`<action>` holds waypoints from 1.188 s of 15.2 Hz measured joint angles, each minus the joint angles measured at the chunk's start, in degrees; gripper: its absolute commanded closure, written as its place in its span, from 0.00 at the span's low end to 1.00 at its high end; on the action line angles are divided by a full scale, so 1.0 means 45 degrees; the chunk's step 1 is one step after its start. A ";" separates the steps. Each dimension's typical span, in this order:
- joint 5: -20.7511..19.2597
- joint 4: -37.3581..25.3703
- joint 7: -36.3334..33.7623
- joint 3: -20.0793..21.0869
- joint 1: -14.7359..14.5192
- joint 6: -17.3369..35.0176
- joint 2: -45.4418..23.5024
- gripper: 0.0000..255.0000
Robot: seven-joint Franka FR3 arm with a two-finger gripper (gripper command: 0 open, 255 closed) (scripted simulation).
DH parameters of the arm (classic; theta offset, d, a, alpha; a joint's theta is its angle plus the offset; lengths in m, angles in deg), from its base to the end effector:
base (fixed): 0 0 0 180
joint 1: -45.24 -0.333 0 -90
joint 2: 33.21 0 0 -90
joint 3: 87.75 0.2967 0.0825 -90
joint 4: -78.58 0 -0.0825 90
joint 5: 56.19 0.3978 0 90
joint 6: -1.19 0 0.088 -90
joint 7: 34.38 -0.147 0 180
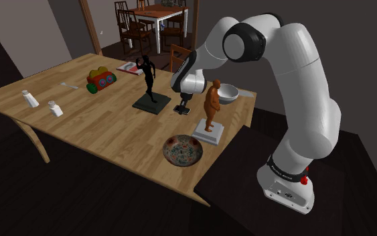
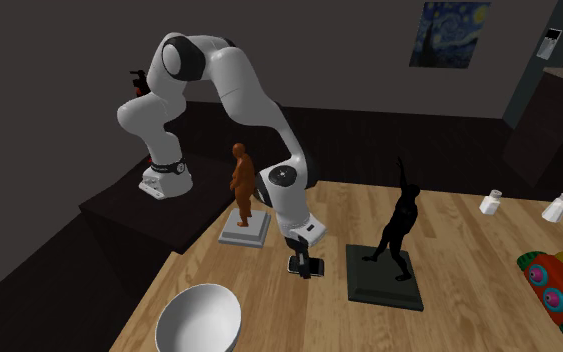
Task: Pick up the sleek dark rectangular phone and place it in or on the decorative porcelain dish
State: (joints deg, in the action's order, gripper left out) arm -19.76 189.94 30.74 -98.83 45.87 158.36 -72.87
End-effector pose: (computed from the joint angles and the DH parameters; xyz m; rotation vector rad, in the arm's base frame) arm 0.6039 -0.1452 0.0712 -3.0201 -0.6312 -0.3279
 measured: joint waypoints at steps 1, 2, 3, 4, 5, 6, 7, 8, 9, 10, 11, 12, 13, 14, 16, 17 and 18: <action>0.0000 -0.0001 0.0000 0.0000 0.0000 0.0001 -0.0001 1.00; -0.0001 -0.0008 -0.0001 0.0000 0.0001 -0.0002 -0.0004 1.00; -0.0001 -0.0013 -0.0001 0.0000 0.0002 -0.0004 -0.0007 1.00; -0.0002 -0.0019 -0.0003 -0.0001 0.0002 -0.0005 -0.0010 1.00; -0.0001 -0.0019 -0.0001 0.0000 0.0003 -0.0004 -0.0011 1.00; 0.0002 -0.0011 0.0000 0.0002 0.0001 0.0005 -0.0006 1.00; -0.0046 0.0005 -0.0059 -0.0051 -0.0043 -0.0056 0.0057 1.00; -0.0091 0.0072 -0.0094 -0.0105 -0.0077 -0.0117 0.0173 1.00; -0.0143 0.0115 -0.0145 -0.0164 -0.0119 -0.0184 0.0276 1.00; -0.0205 0.0185 -0.0202 -0.0233 -0.0171 -0.0262 0.0418 1.00; -0.0276 0.0206 -0.0279 -0.0306 -0.0227 -0.0358 0.0532 1.00; -0.0359 0.0269 -0.0370 -0.0392 -0.0305 -0.0456 0.0690 1.00; -0.0448 0.0338 -0.0479 -0.0482 -0.0397 -0.0557 0.0862 1.00; -0.0506 0.0407 -0.0504 -0.0544 -0.0422 -0.0634 0.1003 1.00; -0.0692 0.0497 -0.0677 -0.0724 -0.0549 -0.0863 0.1317 1.00; -0.0767 0.0520 -0.0745 -0.0790 -0.0598 -0.0955 0.1431 1.00; -0.0847 0.0549 -0.0813 -0.0861 -0.0647 -0.1049 0.1553 1.00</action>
State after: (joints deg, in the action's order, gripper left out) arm -23.57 192.41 27.08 -102.70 42.96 153.63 -65.88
